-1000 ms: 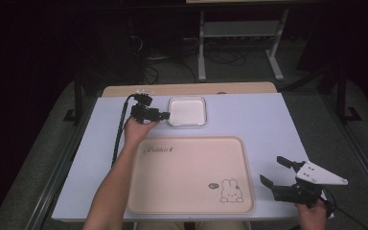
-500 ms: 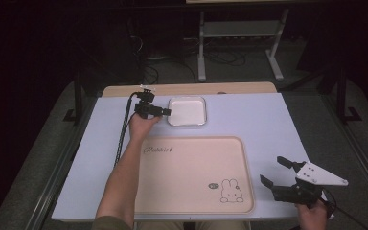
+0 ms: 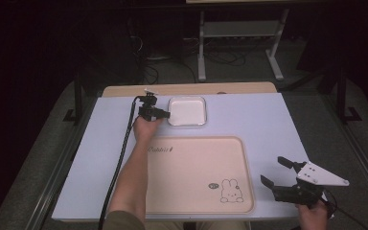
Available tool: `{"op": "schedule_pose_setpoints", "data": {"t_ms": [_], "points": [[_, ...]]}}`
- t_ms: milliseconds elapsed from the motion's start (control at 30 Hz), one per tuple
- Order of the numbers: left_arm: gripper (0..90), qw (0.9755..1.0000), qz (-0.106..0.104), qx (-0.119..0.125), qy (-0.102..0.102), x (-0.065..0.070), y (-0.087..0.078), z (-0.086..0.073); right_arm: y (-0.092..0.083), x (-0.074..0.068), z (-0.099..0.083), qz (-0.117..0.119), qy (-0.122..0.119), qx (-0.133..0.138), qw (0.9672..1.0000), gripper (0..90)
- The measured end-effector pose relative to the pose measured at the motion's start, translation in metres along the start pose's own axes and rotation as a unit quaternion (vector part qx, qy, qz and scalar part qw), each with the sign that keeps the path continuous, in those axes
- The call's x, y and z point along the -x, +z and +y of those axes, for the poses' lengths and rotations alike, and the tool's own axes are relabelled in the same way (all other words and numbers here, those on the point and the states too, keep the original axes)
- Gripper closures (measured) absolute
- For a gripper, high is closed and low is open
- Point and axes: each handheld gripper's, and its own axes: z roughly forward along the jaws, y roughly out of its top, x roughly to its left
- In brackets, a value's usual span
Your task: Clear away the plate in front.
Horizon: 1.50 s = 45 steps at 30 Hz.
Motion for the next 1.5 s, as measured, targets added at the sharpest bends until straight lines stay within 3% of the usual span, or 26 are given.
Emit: {"op": "schedule_pose_setpoints", "data": {"t_ms": [267,600,800,1067,1267,1400,1500], "points": [[69.5,0.9999,-0.010,-0.009,-0.006,0.002,0.008,0.000,0.002,0.000,0.000,0.005,-0.001,-0.002,1.0000,13.0],[80.0,0.9996,0.004,-0.015,-0.023,0.007,0.013,0.004,0.001,0.002,0.000,0.004,0.002,0.001,1.0000,13.0],[85.4,0.9990,0.010,-0.003,-0.045,0.010,0.015,0.003,0.002,0.002,0.000,0.004,0.001,0.000,1.0000,13.0],[88.6,0.9950,-0.006,0.025,-0.097,0.007,0.015,0.001,0.001,0.003,0.000,0.005,0.002,0.001,1.0000,13.0],[88.6,0.9931,-0.010,0.034,-0.112,0.004,0.011,0.000,0.001,0.003,0.000,0.007,0.003,0.002,1.0000,13.0],[88.6,0.9902,-0.019,0.046,-0.130,-0.001,0.004,-0.001,0.002,0.003,0.000,0.009,0.004,0.001,0.9999,13.0],[88.6,0.9901,-0.024,0.052,-0.128,0.000,-0.001,0.000,0.003,0.003,0.000,0.011,0.005,0.002,0.9999,13.0]]}}
